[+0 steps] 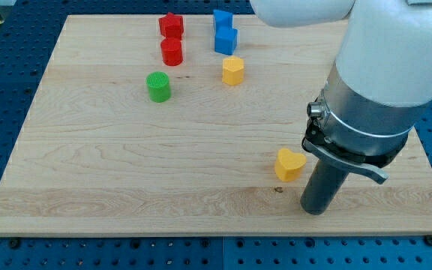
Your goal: Move the yellow heart below the yellow hexagon
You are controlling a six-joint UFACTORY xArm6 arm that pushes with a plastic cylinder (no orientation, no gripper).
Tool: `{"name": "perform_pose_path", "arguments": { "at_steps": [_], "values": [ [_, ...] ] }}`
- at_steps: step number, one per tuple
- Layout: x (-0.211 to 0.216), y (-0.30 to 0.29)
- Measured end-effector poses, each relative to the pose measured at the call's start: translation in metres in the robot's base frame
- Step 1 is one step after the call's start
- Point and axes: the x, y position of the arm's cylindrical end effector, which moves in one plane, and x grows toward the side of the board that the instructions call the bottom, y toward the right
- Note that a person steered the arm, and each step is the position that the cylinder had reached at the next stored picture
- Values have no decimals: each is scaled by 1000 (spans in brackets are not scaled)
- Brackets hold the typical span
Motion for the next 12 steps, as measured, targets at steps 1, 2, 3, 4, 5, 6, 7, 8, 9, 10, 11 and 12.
{"name": "perform_pose_path", "arguments": {
  "at_steps": [1,2,3,4,5,6,7,8,9,10,11,12],
  "values": [
    [-8,-5],
    [-27,-8],
    [-44,-8],
    [-58,-8],
    [-59,-18],
    [-59,-37],
    [-59,-52],
    [-60,-61],
    [-71,-60],
    [-82,-46],
    [-83,-15],
    [-83,1]
  ]
}}
